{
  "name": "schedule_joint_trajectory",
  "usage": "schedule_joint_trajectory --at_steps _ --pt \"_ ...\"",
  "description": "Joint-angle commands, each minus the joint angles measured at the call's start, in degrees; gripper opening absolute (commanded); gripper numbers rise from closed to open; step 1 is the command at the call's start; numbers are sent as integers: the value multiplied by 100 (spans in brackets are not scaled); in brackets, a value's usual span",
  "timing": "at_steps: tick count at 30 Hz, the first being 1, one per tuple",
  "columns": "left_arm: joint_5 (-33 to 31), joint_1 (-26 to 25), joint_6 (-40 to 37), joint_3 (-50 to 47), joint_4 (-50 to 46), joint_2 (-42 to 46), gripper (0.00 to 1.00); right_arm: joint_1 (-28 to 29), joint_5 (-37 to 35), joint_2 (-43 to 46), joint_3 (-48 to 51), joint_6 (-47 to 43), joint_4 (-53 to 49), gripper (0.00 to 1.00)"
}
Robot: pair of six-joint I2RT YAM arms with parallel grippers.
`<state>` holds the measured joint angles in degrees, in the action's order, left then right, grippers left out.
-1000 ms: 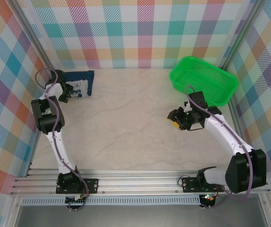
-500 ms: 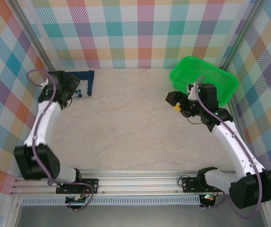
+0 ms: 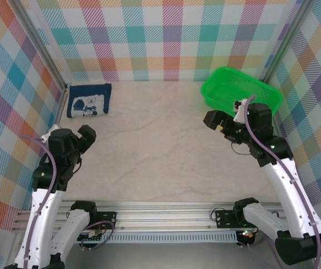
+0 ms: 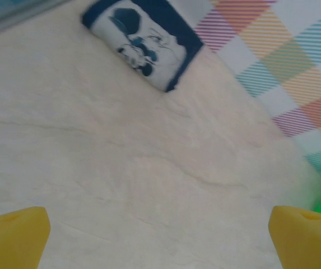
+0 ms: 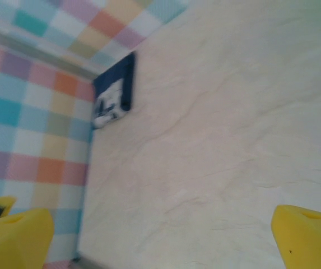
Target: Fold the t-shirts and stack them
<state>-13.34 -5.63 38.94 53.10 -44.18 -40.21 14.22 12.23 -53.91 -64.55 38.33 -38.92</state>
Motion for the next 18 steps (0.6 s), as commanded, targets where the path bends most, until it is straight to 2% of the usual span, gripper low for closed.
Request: schedule_joint_trajectory --at_steps 1,2,3,5,8,11,15,18 --pt "-785 -74 -1653 -679 416 36 100 -23 -2700 88 179 -722 -1428 100" --pt "-648 -85 -2274 -1052 912 136 100 -24 -3158 176 521 -1039 -1258 100" --pt "-777 -84 -2477 -1376 1285 200 100 -35 -3531 263 927 -1458 -912 100" --pt "-712 -86 -2954 -2052 2064 367 100 -31 -3842 557 1712 -2285 -5 100" --pt "-406 -84 -3151 -3061 3777 441 100 -57 -4091 1002 2968 -3184 1706 100" --pt "-529 -81 -3248 -3467 4677 -289 100 -206 -4077 1034 3993 -3328 3097 100" --pt "-498 -56 -3299 -3466 5786 -1470 100 -360 -3790 207 4288 -3263 3897 100" --pt "-369 59 -3249 -3317 6325 -2418 100 -520 -3375 -321 4616 -3211 5101 100"
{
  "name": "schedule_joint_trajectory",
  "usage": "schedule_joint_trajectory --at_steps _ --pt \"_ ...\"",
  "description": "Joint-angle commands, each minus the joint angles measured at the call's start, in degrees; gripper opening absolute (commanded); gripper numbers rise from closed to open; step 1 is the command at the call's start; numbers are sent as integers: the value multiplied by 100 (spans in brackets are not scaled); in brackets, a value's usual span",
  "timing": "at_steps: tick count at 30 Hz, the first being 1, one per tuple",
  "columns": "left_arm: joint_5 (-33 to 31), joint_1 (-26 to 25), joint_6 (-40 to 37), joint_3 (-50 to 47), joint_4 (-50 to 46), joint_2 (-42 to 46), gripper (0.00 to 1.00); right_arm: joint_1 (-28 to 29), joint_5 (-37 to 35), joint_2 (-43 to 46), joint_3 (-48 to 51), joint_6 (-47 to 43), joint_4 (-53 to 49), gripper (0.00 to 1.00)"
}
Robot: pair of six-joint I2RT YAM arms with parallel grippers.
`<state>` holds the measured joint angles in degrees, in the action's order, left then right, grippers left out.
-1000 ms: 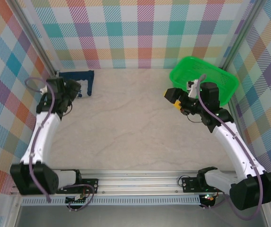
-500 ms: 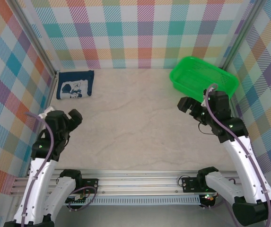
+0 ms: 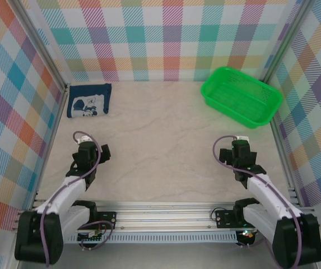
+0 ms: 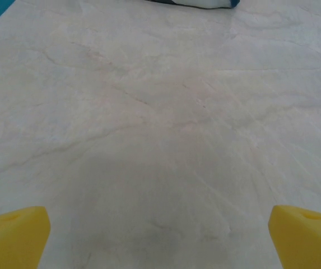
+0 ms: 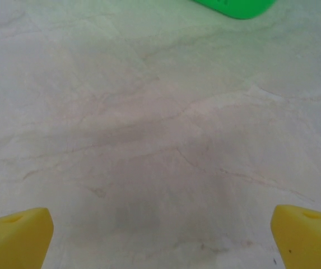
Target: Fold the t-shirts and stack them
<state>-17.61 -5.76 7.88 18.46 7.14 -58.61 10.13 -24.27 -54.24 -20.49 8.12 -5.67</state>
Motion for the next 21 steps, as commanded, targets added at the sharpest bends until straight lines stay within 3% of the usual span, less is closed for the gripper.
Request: schedule_joint_trajectory --at_steps 1,5,7,9,14,16,18,21 --pt "146 86 -244 205 1447 -813 100 -146 322 -454 146 -218 1860 100" --pt "304 221 51 359 2599 -1708 100 -403 657 -1213 160 -284 3278 100" --pt "397 265 -166 609 2597 -2014 100 -510 775 -1597 138 -420 3910 100" --pt "395 337 -367 520 3200 -2240 100 -660 979 -1972 160 -359 4698 100" --pt "706 420 -417 -113 4765 -2710 100 -802 1301 -2928 177 -468 5894 100" --pt "683 398 -431 -173 5331 -3092 100 -811 1666 -3081 166 -613 5865 100" --pt "653 300 -529 257 4378 -3029 100 -825 1424 -3473 341 -536 6778 100" --pt "495 177 -642 433 4190 -3124 100 -887 1467 -3432 -107 -480 5859 100"
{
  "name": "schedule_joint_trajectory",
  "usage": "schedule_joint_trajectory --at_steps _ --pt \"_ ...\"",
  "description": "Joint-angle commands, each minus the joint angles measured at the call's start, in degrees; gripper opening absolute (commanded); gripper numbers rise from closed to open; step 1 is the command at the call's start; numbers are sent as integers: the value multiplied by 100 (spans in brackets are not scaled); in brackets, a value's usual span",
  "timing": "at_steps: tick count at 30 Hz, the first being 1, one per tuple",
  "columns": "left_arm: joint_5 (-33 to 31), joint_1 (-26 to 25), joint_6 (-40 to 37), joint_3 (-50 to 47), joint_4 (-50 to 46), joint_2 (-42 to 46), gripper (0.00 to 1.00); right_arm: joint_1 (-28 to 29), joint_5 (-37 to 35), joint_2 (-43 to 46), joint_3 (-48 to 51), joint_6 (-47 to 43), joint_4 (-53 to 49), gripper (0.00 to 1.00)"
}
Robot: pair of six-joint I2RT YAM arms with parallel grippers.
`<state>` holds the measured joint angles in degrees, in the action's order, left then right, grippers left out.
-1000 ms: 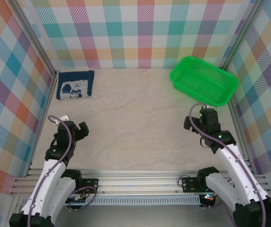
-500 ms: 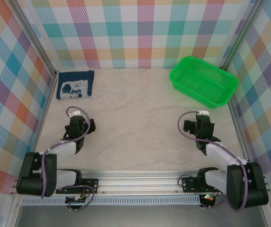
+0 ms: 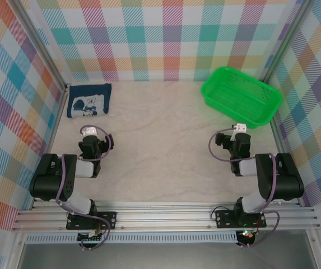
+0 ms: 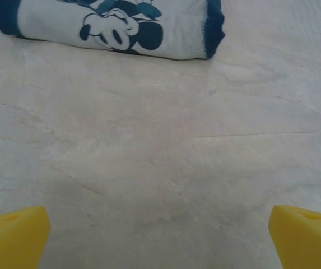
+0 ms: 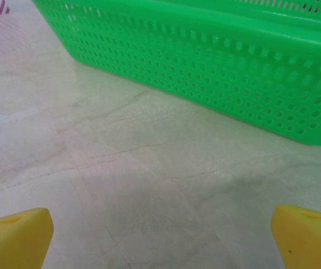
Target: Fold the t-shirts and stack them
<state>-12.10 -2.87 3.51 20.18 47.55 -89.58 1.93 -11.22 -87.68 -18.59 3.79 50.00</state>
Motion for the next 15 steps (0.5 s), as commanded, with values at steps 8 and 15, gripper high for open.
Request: schedule_joint_trajectory --at_steps 8,15 --pt "-84 -151 -246 233 126 27 100 -22 145 -10 -303 -71 103 100" --pt "-141 -194 -289 267 79 11 100 -13 198 -30 -373 -102 -13 100"
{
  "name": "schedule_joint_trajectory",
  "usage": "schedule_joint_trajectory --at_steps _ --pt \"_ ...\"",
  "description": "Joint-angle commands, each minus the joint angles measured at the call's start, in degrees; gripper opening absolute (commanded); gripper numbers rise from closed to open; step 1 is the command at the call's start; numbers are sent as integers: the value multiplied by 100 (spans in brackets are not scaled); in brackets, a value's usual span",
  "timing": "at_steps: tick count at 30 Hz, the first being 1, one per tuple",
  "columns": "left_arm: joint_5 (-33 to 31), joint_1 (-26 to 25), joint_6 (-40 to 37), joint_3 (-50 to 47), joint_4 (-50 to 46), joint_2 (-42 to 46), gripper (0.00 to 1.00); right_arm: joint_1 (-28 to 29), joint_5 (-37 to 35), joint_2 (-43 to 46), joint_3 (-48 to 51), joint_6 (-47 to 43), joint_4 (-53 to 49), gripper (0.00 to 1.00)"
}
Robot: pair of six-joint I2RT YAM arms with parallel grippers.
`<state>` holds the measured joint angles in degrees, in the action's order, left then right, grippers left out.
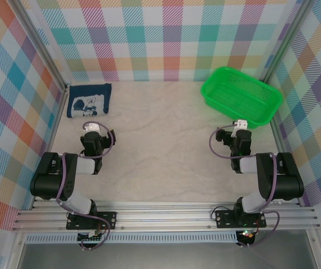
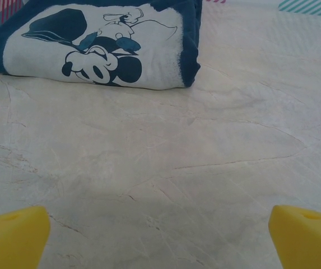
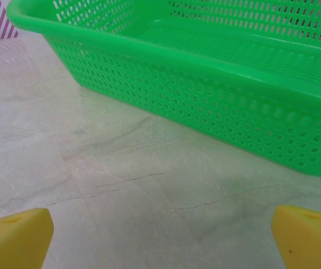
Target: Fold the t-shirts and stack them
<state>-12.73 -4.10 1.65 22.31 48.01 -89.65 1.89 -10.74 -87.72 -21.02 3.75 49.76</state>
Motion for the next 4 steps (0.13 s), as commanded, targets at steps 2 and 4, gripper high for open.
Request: schedule_joint_trajectory --at_steps 2,4 --pt "-73 -76 -104 57 33 17 100 -9 149 -26 -122 -94 27 100" --pt "-76 -74 -105 56 35 17 100 -13 164 -8 -83 -93 86 100"
